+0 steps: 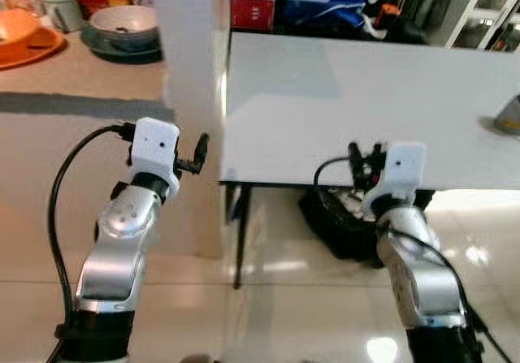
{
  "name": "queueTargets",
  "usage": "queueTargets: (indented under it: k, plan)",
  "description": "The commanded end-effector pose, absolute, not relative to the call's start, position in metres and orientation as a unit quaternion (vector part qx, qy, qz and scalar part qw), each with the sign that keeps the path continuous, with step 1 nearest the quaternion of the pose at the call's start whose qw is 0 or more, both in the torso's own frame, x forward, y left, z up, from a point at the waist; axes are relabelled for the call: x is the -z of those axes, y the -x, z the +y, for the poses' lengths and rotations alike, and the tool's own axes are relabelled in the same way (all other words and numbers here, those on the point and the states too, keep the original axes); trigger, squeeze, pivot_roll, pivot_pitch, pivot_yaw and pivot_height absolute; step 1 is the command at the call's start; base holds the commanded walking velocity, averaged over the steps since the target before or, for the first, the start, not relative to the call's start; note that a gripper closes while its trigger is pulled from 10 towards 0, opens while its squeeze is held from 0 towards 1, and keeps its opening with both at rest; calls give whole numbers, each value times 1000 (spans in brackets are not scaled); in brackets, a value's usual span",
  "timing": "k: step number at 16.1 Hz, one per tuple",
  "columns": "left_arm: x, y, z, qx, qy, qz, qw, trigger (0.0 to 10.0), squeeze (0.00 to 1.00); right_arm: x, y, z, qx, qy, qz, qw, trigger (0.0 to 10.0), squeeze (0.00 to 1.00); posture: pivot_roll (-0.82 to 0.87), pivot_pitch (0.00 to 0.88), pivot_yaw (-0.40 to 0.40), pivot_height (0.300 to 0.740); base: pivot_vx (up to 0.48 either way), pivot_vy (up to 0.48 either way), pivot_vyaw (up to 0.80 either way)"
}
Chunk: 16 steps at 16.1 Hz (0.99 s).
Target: Setting the table
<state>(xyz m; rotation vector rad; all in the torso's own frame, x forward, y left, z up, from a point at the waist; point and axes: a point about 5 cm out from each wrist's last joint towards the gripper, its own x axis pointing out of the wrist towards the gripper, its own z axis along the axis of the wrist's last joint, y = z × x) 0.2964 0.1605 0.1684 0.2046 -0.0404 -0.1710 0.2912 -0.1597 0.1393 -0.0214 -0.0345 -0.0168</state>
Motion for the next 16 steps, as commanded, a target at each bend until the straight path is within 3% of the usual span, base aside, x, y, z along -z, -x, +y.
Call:
queueTargets:
  k: [1, 2, 3, 4, 5, 10, 11, 12, 15, 16]
  plan:
    - [-174, -296, 156, 93, -106, -30, 990, 10000, 0, -135, -291, -167, 30, 11, -4, 999, 10000, 0, 54, 4, -70, 740, 0, 480, 0]
    - [-174, -296, 157, 93, -106, -31, 990, 10000, 0, -140, -292, -166, 18, 9, -22, 1000, 10000, 0, 53, 1, -70, 740, 0, 480, 0]
    - [-174, -296, 156, 94, -100, -32, 990, 10000, 0, -145, -291, -164, 3, 8, -39, 999, 10000, 173, 52, 0, -70, 740, 0, 480, 0]
    - [-174, -296, 156, 95, -76, -25, 992, 10000, 392, -154, -289, -161, -17, -26, -73, 997, 10000, 1000, 53, 0, -71, 740, 0, 480, 0]
    - [-174, -296, 156, 93, -57, -21, 994, 10000, 1000, -156, -289, -161, -19, -33, -75, 996, 10000, 1000, 53, 0, -72, 740, 0, 480, 0]
    - [-179, -297, 159, 83, -76, -33, 993, 10000, 1000, -158, -289, -158, -30, -31, -78, 996, 10000, 1000, 58, 0, -75, 740, 0, 480, 0]
    - [-181, -297, 159, 82, -75, -34, 993, 10000, 702, -158, -289, -156, -38, -27, -80, 996, 10000, 1000, 59, 0, -76, 740, 0, 480, 0]
    - [-182, -297, 158, 83, -76, -36, 993, 10000, 0, -158, -289, -154, -40, -27, -80, 996, 10000, 1000, 59, 0, -77, 740, 0, 480, 0]
    - [-183, -297, 157, 82, -80, -38, 993, 10000, 0, -159, -289, -155, -24, -12, -77, 997, 10000, 984, 59, 0, -76, 740, 0, 480, 0]
    - [-184, -297, 157, 81, -81, -41, 993, 10000, 0, -159, -289, -155, -25, -7, -77, 997, 10000, 200, 59, 0, -76, 740, 0, 480, 0]
